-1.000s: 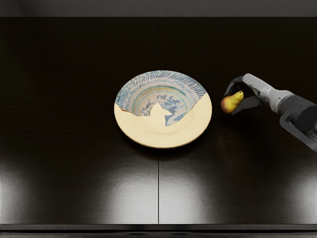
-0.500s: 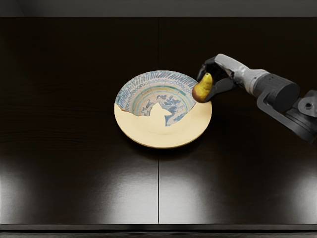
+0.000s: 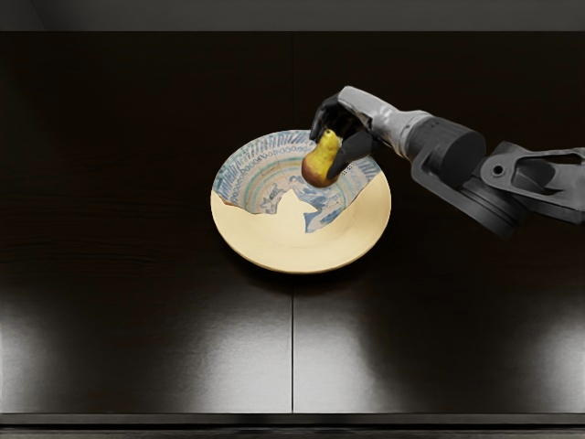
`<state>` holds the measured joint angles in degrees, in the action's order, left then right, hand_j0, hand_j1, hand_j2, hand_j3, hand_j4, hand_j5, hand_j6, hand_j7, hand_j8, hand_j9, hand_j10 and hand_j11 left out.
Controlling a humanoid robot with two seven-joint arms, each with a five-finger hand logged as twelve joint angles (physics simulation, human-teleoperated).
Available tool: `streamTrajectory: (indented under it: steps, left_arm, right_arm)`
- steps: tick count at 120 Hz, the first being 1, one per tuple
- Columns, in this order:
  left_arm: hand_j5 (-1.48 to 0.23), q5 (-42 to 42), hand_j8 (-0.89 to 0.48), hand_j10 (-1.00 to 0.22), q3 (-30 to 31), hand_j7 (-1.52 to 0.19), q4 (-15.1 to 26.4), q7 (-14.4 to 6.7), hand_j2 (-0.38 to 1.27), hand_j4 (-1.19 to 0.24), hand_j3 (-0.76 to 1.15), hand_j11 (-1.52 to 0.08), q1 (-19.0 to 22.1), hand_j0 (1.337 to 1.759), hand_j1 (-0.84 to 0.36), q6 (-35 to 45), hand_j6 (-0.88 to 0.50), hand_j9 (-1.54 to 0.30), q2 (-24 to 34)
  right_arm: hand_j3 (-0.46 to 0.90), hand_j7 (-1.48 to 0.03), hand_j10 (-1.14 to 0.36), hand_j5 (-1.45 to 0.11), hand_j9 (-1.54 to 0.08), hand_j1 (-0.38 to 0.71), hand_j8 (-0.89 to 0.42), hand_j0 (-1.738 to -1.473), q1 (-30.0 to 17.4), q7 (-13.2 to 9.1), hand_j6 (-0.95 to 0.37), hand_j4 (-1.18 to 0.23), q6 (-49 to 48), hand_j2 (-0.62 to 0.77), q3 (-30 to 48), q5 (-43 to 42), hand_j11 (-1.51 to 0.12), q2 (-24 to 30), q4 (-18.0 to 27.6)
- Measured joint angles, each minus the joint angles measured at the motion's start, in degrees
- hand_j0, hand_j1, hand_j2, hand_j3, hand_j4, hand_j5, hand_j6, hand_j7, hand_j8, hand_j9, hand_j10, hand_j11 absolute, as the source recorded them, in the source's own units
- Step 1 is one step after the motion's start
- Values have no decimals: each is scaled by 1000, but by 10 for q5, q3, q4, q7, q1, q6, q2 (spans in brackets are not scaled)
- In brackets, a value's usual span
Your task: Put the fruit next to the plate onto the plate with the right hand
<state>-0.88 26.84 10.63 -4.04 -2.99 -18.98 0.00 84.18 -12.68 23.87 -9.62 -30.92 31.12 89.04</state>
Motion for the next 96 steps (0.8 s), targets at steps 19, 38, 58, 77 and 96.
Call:
streamTrajectory:
  steps: [19,38,58,77,96]
  left_arm:
    - [0,0,0,0,0,0,0,0,0,0,0,0,-1,1658,349,0,0,0,0]
    - [0,0,0,0,1,0,0,0,0,0,0,0,-5,1658,349,0,0,0,0]
    - [0,0,0,0,1,0,0,0,0,0,0,0,-5,1658,349,0,0,0,0]
    - [0,0,0,0,1,0,0,0,0,0,0,0,-5,1658,349,0,0,0,0]
    - [0,0,0,0,1,0,0,0,0,0,0,0,-5,1658,349,0,0,0,0]
  right_arm:
    - [0,-1018,-778,-1033,-1026,349,-607,-1658,5,0,-629,-776,-4,581,0,2,-1024,-27,-32]
    - [0,-1022,-782,-1039,-1030,349,-605,-1658,7,0,-627,-778,-14,582,0,3,-1028,-60,-74]
    - [0,-1022,-781,-1046,-1032,352,-587,-1658,7,0,-614,-774,-23,542,0,3,-1031,-78,-99]
    - [0,-540,-413,-552,-544,28,-321,-1658,-8,1,-333,-409,-25,264,51,34,-544,-81,-102]
    - [0,-269,-206,-275,-271,-157,-164,-1658,-15,0,-170,-204,-26,119,72,47,-271,-80,-100]
